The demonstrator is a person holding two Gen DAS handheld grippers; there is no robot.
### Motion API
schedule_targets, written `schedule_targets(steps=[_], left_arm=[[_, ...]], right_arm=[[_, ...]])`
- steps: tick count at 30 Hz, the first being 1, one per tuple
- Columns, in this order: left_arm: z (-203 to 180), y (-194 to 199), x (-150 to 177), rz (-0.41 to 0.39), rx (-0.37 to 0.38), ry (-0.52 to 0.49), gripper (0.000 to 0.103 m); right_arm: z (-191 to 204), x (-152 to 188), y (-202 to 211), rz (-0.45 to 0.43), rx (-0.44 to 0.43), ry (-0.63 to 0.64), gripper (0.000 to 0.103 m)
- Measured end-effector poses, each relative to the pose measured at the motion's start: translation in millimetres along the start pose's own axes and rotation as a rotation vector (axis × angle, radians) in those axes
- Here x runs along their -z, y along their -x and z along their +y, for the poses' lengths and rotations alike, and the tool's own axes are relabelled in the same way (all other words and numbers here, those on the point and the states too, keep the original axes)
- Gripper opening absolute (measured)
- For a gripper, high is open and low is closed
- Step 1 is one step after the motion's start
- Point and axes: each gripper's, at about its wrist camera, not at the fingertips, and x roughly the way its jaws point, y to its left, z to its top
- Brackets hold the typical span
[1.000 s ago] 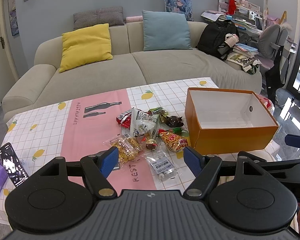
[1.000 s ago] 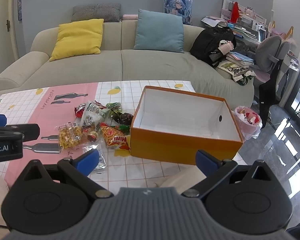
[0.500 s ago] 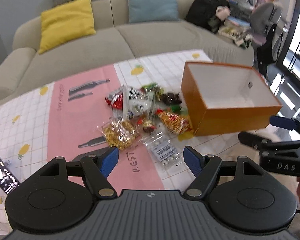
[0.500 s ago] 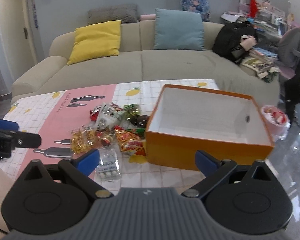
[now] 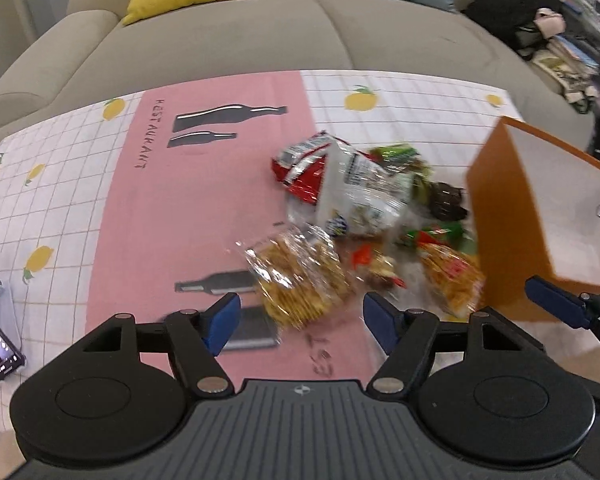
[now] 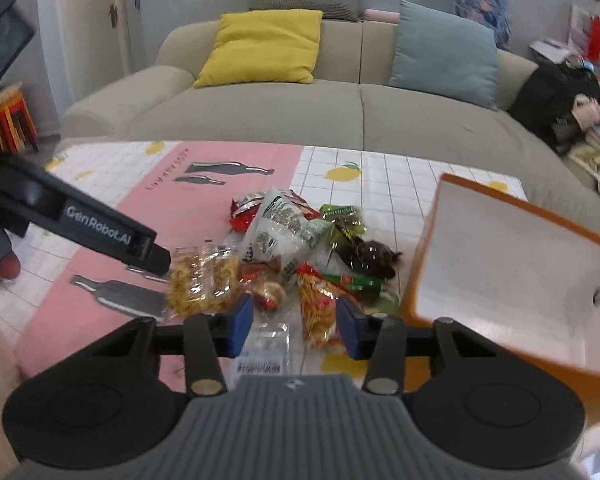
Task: Organize snacks
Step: 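Grasp the clear cracker bag with the left tool while the right tool grasps the red stick-snack bag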
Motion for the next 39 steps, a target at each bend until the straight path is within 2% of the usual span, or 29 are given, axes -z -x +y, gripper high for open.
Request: schedule_targets(steps=[5, 9, 16, 19, 25, 33, 35, 39], left_arm=[[10, -35, -7, 0.030, -0.008, 0.055, 0.085], [12, -62, -6, 0.069, -0.036, 0.074, 0.084], [9, -91, -5, 0.101, -0.041, 0.075, 0.085], [10, -98, -4, 0.106, -0.037, 0.089, 0.092], [14, -107, -5, 0.114, 0.002, 0.134, 0.097], [20, -121, -3, 0.131, 0.073, 0.227, 0.098], [17, -124, -4, 0.124, 0.062, 0.220, 0.100], [9, -125, -3, 0.112, 0.038, 0.174, 0.100]], right_arm=[[15, 6, -48, 0.051, 0.153, 0.152, 0.044], [17, 16, -64, 0.070, 0.205, 0.187, 0.044], [32, 32, -80, 0.032, 0.320, 0.342, 0.048], [35, 37, -85, 0.032, 0.334, 0.378, 0.050], [36, 44, -94, 0.060, 0.313, 0.377, 0.050], [33, 42, -93, 0.051, 0.274, 0.307, 0.041], [34, 42, -93, 0.045, 0.271, 0.310, 0.035], [31, 39, -93, 0.038, 0.255, 0.283, 0.033]])
